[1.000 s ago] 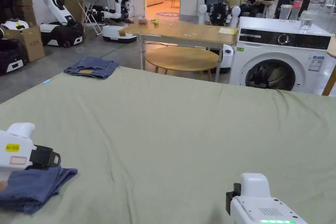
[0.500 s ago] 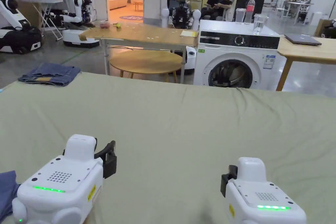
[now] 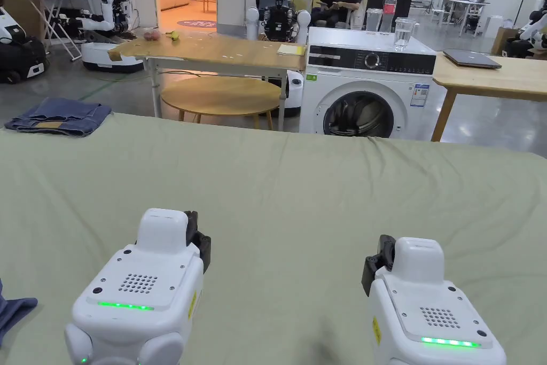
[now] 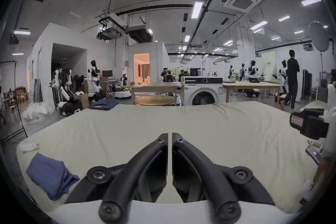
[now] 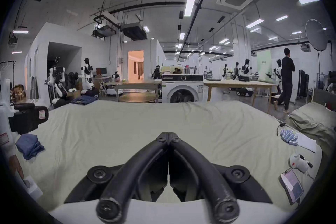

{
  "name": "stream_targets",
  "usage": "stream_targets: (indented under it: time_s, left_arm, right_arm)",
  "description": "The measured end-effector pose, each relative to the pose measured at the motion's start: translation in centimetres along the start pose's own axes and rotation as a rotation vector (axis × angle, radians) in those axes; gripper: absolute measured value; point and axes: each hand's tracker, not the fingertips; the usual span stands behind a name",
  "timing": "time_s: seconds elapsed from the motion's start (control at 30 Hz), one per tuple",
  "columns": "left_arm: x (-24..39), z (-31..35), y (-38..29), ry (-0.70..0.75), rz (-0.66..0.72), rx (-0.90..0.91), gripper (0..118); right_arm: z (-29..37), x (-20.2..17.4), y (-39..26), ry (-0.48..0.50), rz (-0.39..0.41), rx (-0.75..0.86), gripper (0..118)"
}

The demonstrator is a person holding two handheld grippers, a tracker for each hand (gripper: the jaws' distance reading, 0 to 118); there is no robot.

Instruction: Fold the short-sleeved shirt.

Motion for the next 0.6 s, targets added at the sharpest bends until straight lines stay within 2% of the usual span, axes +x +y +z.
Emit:
stream_targets:
  time_s: [0.6]
  left_arm:
    - [-0.62,0.77,0.20,0.020,0.031,0.010,0]
  right_arm:
    - [0.47,0.12,-0.57,0.002,0.006,0.020,0]
